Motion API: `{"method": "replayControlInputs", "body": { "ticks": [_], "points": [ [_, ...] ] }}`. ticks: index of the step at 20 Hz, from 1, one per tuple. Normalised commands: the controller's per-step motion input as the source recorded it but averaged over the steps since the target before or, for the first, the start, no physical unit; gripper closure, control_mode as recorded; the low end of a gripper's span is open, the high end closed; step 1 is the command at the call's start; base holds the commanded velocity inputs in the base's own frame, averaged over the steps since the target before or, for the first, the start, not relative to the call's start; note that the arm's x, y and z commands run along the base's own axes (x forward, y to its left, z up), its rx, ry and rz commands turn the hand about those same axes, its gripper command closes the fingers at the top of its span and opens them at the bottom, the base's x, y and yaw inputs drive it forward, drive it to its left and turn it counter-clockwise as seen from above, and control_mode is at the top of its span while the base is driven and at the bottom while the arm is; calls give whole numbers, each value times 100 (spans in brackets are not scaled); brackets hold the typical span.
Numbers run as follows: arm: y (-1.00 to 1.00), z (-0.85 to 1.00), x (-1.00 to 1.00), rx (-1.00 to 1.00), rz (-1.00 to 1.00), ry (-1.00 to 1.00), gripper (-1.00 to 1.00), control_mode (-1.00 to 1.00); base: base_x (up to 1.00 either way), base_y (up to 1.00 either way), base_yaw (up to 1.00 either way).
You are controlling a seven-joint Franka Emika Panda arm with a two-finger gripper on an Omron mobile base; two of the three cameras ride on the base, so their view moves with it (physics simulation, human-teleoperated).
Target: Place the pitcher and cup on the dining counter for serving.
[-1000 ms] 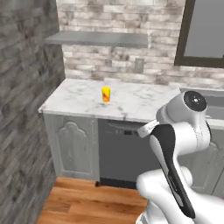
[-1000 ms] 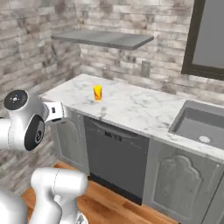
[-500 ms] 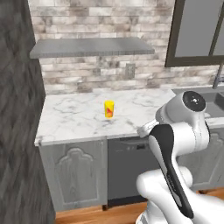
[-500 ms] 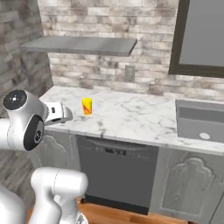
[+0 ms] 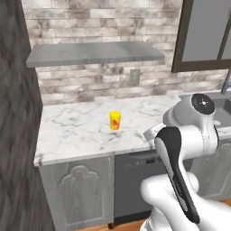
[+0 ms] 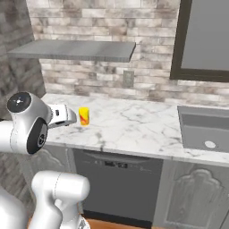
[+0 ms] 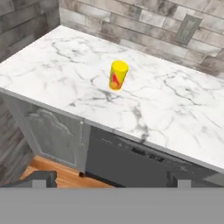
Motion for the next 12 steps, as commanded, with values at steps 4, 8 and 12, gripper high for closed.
{"method": "replayControlInputs", "body": {
  "ticks": [4, 8, 12],
  "points": [
    [0, 0, 0, 0, 0, 0, -100, 100, 51, 28, 0],
    [0, 0, 0, 0, 0, 0, -100, 100, 47, 30, 0],
    [0, 0, 0, 0, 0, 0, -100, 100, 42, 20, 0]
  ]
}}
